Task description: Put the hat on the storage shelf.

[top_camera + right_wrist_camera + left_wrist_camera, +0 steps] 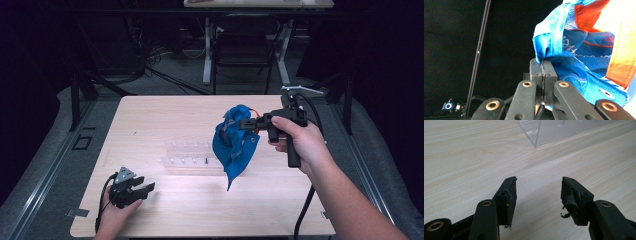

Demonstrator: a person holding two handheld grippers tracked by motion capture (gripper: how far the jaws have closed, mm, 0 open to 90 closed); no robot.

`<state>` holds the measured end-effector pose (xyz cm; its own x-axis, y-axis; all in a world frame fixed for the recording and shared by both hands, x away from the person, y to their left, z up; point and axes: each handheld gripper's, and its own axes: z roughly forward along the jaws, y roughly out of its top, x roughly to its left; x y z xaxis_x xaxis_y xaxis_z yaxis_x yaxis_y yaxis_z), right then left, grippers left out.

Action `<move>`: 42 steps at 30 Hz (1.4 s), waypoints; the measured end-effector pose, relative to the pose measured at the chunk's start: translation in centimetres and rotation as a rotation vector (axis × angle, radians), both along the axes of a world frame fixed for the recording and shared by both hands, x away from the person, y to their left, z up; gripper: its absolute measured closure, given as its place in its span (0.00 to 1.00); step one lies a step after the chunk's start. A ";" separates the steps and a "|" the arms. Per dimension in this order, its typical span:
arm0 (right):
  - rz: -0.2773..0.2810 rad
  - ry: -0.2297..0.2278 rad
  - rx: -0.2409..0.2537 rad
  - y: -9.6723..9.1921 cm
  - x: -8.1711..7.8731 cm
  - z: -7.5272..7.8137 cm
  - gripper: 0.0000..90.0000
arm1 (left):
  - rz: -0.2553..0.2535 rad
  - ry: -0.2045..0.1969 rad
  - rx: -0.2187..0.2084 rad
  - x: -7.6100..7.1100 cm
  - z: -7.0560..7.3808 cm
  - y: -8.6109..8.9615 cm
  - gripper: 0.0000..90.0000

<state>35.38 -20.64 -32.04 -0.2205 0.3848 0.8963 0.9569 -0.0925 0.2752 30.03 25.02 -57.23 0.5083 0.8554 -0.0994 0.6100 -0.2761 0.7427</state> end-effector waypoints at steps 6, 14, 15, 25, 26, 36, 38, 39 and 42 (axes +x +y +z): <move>-0.014 -0.007 0.009 0.4 0.8 0.6 1.00 | 0.013 -0.010 -0.024 0.0 -0.1 0.0 0.52; -0.047 -0.026 0.038 1.2 2.1 0.9 1.00 | 0.028 -0.013 -0.053 0.0 0.3 0.3 0.48; -0.055 -0.025 0.039 1.3 2.3 0.9 1.00 | 0.029 -0.013 -0.055 0.0 0.3 0.3 0.48; -0.092 -0.032 0.064 2.2 3.7 0.5 1.00 | 0.017 -0.021 -0.078 0.0 0.5 0.4 0.50; -0.089 -0.031 0.062 2.2 3.8 0.4 1.00 | 0.012 -0.011 -0.057 -0.1 0.6 0.2 0.51; -0.121 -0.033 0.072 3.0 4.8 -0.1 1.00 | -0.036 -0.042 -0.057 -0.3 1.6 -1.2 0.59; -0.117 -0.030 0.074 3.2 5.0 -0.4 1.00 | -0.044 -0.050 -0.063 -0.3 1.9 -1.5 0.60; -0.117 -0.030 0.074 3.2 5.0 -0.4 1.00 | -0.044 -0.050 -0.063 -0.3 1.9 -1.5 0.60; -0.122 -0.024 0.080 3.9 5.4 -0.9 1.00 | -0.064 -0.063 -0.067 -0.2 2.6 -2.2 0.60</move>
